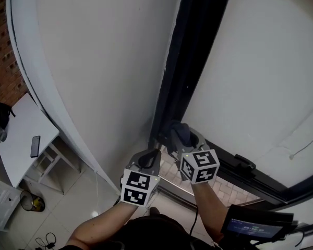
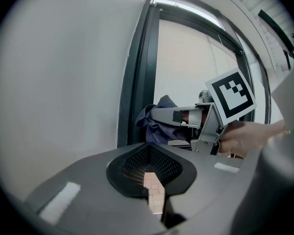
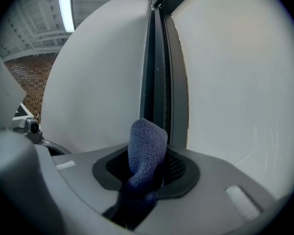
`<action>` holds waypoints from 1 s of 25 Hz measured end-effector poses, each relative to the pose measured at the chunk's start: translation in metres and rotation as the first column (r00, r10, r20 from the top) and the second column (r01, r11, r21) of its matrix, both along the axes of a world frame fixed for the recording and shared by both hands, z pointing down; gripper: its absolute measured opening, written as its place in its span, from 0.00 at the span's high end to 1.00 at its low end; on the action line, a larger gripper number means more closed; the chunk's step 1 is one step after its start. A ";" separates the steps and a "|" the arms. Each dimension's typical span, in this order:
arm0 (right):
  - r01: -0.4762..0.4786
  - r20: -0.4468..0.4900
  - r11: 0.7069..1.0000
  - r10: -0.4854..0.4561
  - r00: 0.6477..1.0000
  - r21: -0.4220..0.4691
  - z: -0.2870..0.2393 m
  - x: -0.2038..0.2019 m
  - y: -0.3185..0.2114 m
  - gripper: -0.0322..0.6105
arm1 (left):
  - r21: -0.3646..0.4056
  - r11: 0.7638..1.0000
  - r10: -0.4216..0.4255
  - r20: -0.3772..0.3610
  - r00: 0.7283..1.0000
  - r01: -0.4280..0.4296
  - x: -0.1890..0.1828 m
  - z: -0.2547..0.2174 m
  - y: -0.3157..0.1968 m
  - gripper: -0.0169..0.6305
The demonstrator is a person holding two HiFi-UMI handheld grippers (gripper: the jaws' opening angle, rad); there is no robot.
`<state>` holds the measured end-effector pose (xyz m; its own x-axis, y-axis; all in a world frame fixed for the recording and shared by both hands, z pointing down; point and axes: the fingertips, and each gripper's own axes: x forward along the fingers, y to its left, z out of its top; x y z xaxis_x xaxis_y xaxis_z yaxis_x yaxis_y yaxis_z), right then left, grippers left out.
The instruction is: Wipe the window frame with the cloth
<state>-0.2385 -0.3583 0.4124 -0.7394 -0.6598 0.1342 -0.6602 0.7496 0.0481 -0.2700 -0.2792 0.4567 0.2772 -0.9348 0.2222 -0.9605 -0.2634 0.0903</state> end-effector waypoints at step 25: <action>0.059 0.078 0.969 -0.080 0.994 0.240 -0.168 -0.006 0.001 0.75 | 0.208 0.978 -0.025 0.022 0.999 0.020 -0.015 -0.153 -0.037 0.98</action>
